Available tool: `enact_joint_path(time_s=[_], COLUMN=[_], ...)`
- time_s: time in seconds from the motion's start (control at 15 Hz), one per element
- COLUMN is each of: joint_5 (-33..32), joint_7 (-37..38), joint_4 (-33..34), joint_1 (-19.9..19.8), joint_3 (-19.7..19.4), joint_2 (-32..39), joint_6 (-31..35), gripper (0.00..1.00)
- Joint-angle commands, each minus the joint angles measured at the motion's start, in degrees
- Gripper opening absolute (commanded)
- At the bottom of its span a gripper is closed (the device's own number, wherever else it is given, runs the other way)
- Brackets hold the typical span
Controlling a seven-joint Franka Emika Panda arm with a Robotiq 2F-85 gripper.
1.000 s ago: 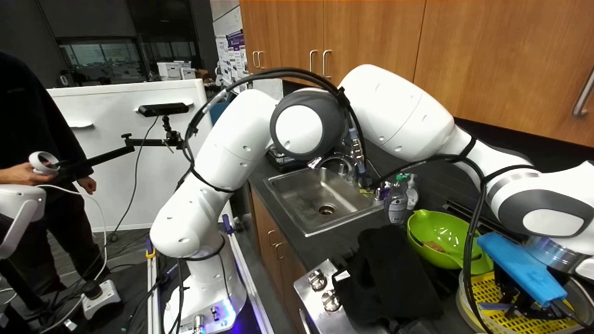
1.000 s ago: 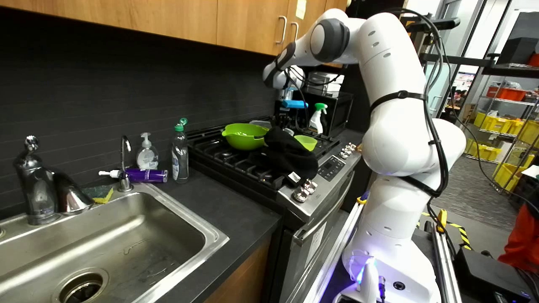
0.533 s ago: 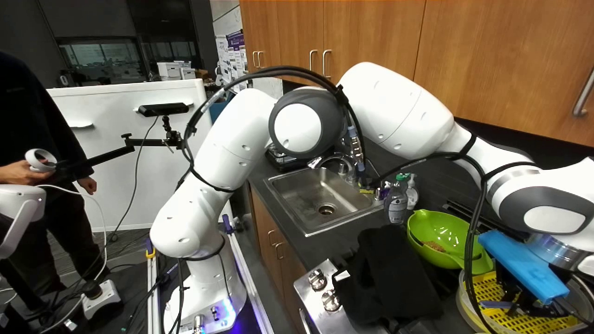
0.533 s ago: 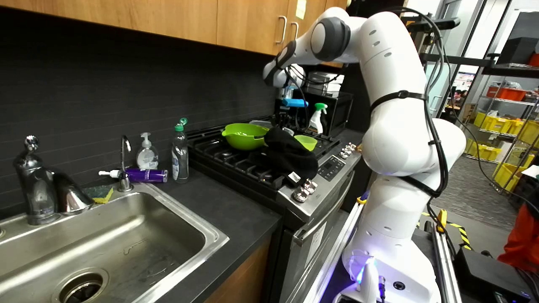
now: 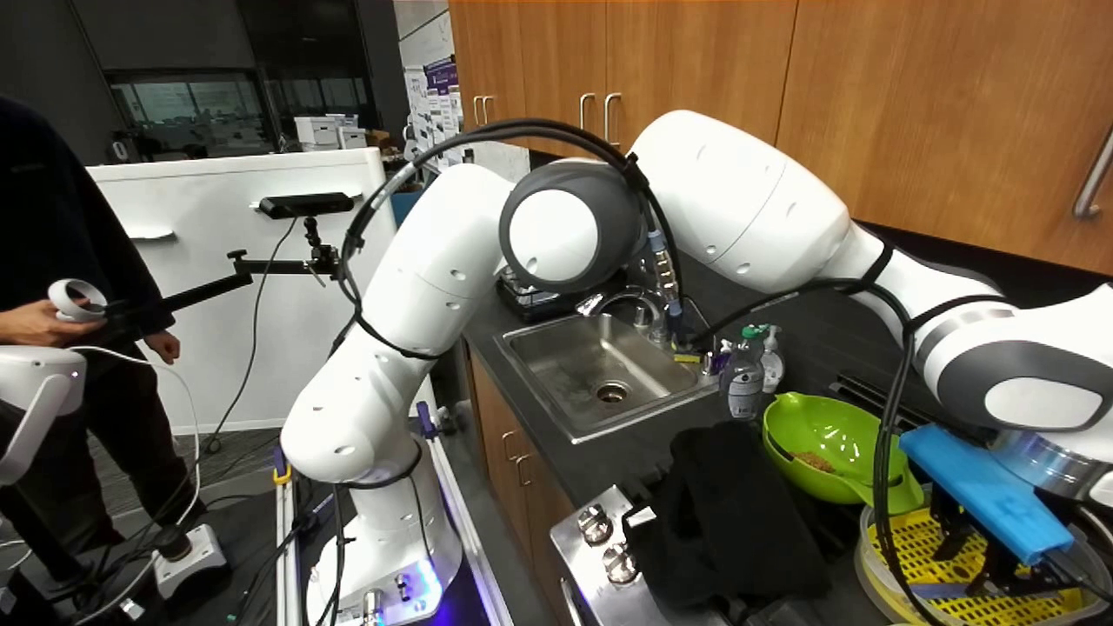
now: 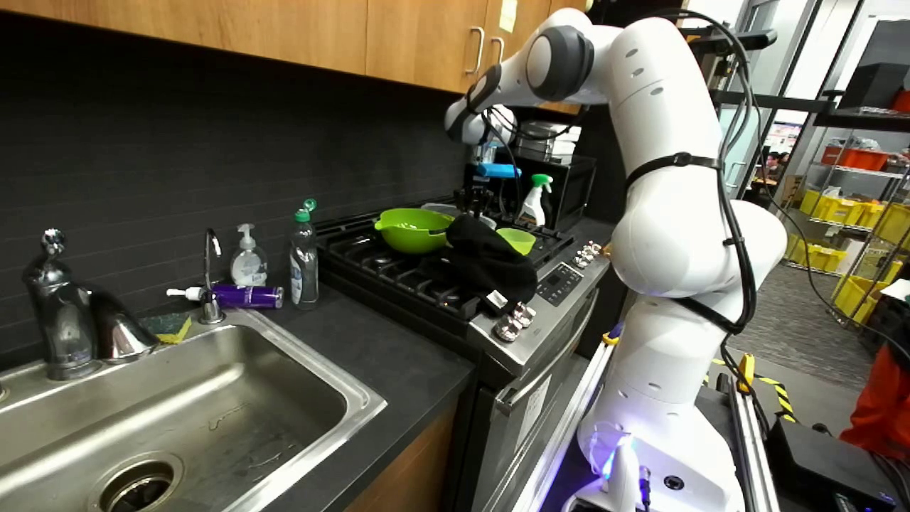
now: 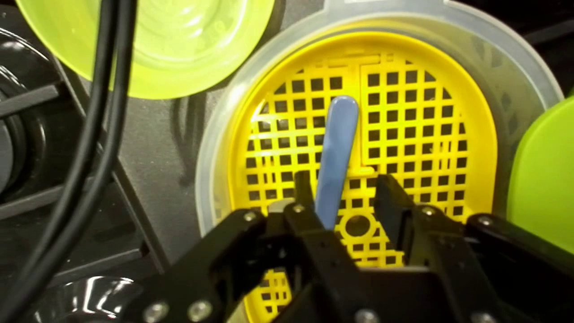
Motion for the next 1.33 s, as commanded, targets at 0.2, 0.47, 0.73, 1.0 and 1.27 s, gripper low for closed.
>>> enact_joint_path(time_s=[0.2, 0.47, 0.73, 1.0, 1.27], joint_5=[-1.30, -1.18, -1.10, -1.02, -1.00], joint_7=[0.88, 0.87, 0.81, 0.67, 0.64], joint_4=[-1.74, -1.87, -2.55, -3.07, -3.39], joint_1=[0.13, 0.07, 0.10, 0.04, 0.01], joint_3=[0.19, 0.24, 0.34, 0.41, 0.43], joint_2=[-1.95, -1.85, -1.66, -1.37, -1.12], joint_6=[0.29, 0.19, 0.08, -0.12, -0.31], gripper=[0.95, 1.00, 1.00, 1.00, 1.00])
